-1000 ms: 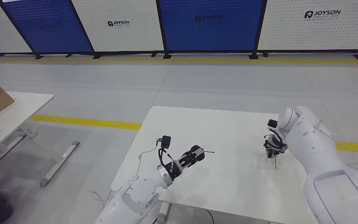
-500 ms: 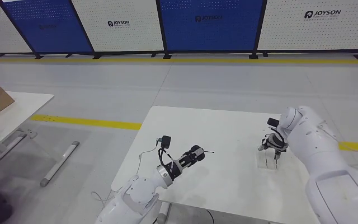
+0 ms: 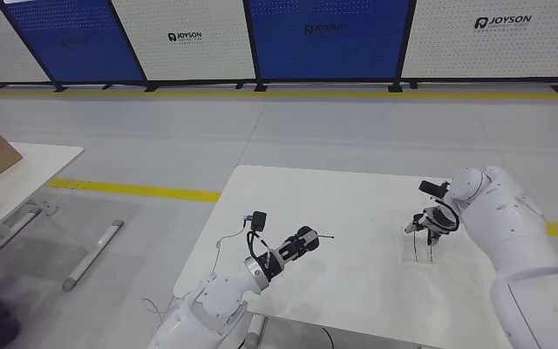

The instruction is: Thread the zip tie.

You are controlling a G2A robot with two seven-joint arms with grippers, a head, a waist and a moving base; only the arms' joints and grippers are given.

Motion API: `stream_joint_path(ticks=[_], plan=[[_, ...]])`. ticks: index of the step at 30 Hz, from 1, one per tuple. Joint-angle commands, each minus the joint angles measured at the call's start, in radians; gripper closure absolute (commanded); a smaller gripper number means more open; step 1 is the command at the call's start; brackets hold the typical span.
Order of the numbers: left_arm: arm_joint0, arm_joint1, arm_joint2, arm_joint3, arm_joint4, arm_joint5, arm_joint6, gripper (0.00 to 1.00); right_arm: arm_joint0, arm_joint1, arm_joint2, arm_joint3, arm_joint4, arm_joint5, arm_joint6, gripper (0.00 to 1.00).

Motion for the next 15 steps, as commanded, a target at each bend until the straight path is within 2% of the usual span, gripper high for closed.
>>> stream_joint_path(ticks=[1,3,8,11,12,13,14,15], plan=[[0.000,0.000,0.000,0.000,0.000,0.000,0.000,1.00,0.001,0.010,0.007,0.000,0.016,-0.044,0.005,0.59],[0.000,0.000,0.000,0.000,0.000,0.000,0.000,1.00,0.003,0.027,0.018,0.000,0.038,-0.084,-0.003,0.58],[0.000,0.000,0.000,0.000,0.000,0.000,0.000,1.00,-0.004,0.093,0.059,0.000,0.126,-0.281,-0.017,0.53],[0.000,0.000,0.000,0.000,0.000,0.000,0.000,1.00,0.000,0.119,0.076,-0.001,0.162,-0.297,-0.018,0.48],[0.000,0.000,0.000,0.000,0.000,0.000,0.000,1.00,-0.002,0.123,0.079,-0.013,0.169,-0.297,-0.017,0.41],[0.000,0.000,0.000,0.000,0.000,0.000,0.000,1.00,-0.009,0.128,0.083,-0.034,0.178,-0.297,-0.017,0.23],[0.000,0.000,0.000,0.000,0.000,0.000,0.000,1.00,-0.021,0.135,0.085,-0.064,0.182,-0.297,-0.019,0.17],[0.000,0.000,0.000,0.000,0.000,0.000,0.000,1.00,-0.044,0.147,0.088,-0.118,0.186,-0.297,-0.029,0.06]])
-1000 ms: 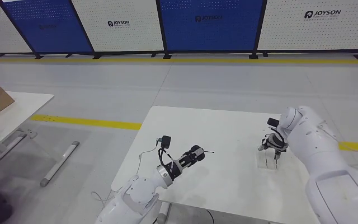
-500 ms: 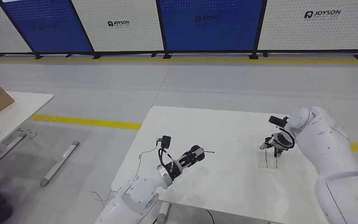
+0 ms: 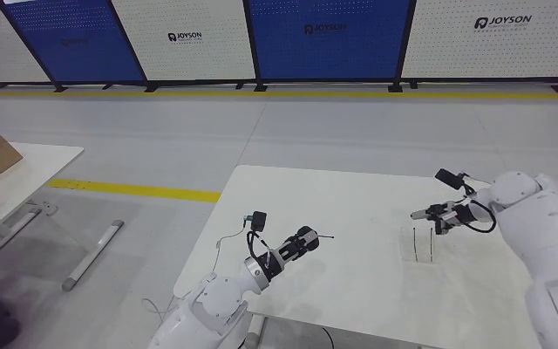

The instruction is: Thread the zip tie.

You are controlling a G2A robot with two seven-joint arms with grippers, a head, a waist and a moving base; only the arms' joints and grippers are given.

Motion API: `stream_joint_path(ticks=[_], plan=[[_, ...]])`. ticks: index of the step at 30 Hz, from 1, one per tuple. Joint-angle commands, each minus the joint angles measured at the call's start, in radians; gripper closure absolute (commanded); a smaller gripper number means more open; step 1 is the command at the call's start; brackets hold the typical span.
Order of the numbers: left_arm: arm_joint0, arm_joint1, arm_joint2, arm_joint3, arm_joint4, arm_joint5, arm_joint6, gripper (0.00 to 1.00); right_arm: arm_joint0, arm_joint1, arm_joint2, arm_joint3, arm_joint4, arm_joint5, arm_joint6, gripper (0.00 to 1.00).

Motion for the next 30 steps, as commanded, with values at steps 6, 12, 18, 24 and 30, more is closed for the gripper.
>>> stream_joint_path(ticks=[6,12,18,24,30], plan=[[0.000,0.000,0.000,0.000,0.000,0.000,0.000,1.00,-0.325,0.151,0.128,-0.613,0.013,0.003,-0.081,0.00],[0.000,0.000,0.000,0.000,0.000,0.000,0.000,1.00,-0.541,0.225,0.271,-0.997,-0.013,0.102,-0.004,0.00],[0.000,0.000,0.000,0.000,0.000,0.000,0.000,1.00,-0.541,0.225,0.271,-0.997,-0.013,0.102,-0.004,0.00],[0.000,0.000,0.000,0.000,0.000,0.000,0.000,1.00,-0.541,0.225,0.271,-0.997,-0.013,0.102,-0.004,0.00],[0.000,0.000,0.000,0.000,0.000,0.000,0.000,1.00,-0.541,0.225,0.271,-0.997,-0.013,0.102,-0.004,0.00]])
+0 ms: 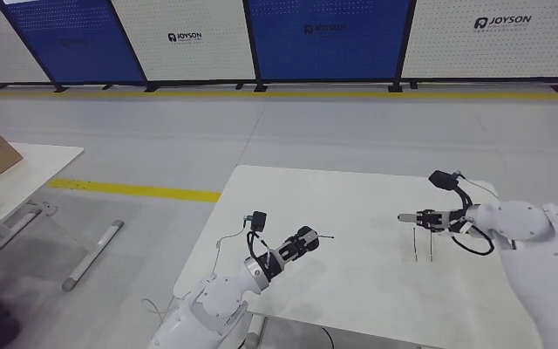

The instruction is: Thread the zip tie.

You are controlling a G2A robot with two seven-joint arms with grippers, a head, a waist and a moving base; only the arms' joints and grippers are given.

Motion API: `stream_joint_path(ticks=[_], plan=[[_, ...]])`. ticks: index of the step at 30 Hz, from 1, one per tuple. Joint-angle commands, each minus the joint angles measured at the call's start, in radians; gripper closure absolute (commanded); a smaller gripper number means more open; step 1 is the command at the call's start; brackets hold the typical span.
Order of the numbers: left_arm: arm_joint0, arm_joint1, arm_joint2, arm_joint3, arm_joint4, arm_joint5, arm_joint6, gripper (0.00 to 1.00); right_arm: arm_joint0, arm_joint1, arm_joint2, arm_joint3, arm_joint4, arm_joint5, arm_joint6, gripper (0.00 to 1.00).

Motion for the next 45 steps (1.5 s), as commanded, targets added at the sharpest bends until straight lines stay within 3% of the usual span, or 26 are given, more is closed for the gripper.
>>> stream_joint_path(ticks=[1,7,10,16,21,23,25,34,37,38,45], plan=[[0.000,0.000,0.000,0.000,0.000,0.000,0.000,1.00,0.000,0.000,0.000,0.000,0.000,0.000,0.000,0.00],[0.000,0.000,0.000,0.000,0.000,0.000,0.000,1.00,-0.003,0.000,0.000,-0.003,0.000,-0.001,-0.008,0.00],[0.000,0.000,0.000,0.000,0.000,0.000,0.000,1.00,-0.037,0.004,0.001,-0.047,-0.022,-0.019,-0.077,0.00],[0.000,0.000,0.000,0.000,0.000,0.000,0.000,1.00,-0.149,0.032,0.091,-0.162,0.011,-0.103,-0.167,0.00],[0.000,0.000,0.000,0.000,0.000,0.000,0.000,1.00,-0.255,0.059,0.151,-0.280,0.036,-0.103,-0.186,0.00],[0.000,0.000,0.000,0.000,0.000,0.000,0.000,1.00,-0.250,0.064,0.148,-0.265,0.033,-0.102,-0.146,0.00],[0.000,0.000,0.000,0.000,0.000,0.000,0.000,1.00,-0.231,0.062,0.131,-0.244,0.022,-0.080,-0.149,0.00],[0.000,0.000,0.000,0.000,0.000,0.000,0.000,1.00,-0.231,0.062,0.131,-0.244,0.022,-0.080,-0.149,0.00],[0.000,0.000,0.000,0.000,0.000,0.000,0.000,1.00,-0.241,0.065,0.125,-0.280,-0.032,-0.011,-0.167,0.00],[0.000,0.000,0.000,0.000,0.000,0.000,0.000,1.00,-0.239,0.067,0.124,-0.300,-0.050,0.047,-0.141,0.00],[0.000,0.000,0.000,0.000,0.000,0.000,0.000,1.00,-0.166,0.071,0.046,-0.372,-0.182,0.189,0.053,0.00]])
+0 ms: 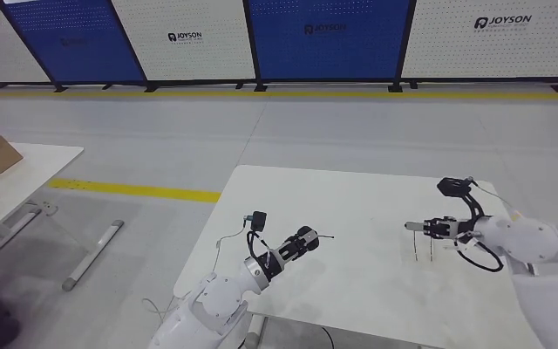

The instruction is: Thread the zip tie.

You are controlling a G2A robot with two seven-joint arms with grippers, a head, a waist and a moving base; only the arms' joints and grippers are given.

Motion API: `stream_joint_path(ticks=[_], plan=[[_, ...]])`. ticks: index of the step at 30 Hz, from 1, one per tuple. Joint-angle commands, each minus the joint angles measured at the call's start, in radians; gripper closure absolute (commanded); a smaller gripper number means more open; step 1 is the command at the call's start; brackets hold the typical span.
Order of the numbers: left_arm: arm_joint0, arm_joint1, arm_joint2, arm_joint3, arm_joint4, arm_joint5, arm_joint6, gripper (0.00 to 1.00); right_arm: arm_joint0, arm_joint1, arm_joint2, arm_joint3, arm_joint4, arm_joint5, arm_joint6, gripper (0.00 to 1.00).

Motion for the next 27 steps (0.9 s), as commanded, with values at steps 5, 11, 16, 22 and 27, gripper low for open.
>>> stream_joint_path(ticks=[5,11,16,22,27], plan=[[0.000,0.000,0.000,0.000,0.000,0.000,0.000,1.00,0.077,-0.018,-0.114,0.066,-0.066,0.073,0.037,0.00],[0.000,0.000,0.000,0.000,0.000,0.000,0.000,1.00,0.174,-0.047,-0.208,0.235,-0.053,0.075,0.012,0.00],[0.000,0.000,0.000,0.000,0.000,0.000,0.000,1.00,0.186,-0.050,-0.217,0.244,-0.059,0.068,-0.003,0.00],[0.000,0.000,0.000,0.000,0.000,0.000,0.000,1.00,0.176,-0.051,-0.211,0.250,-0.042,0.080,-0.026,0.00],[0.000,0.000,0.000,0.000,0.000,0.000,0.000,1.00,0.178,-0.050,-0.189,0.261,0.030,0.047,-0.025,0.00]])
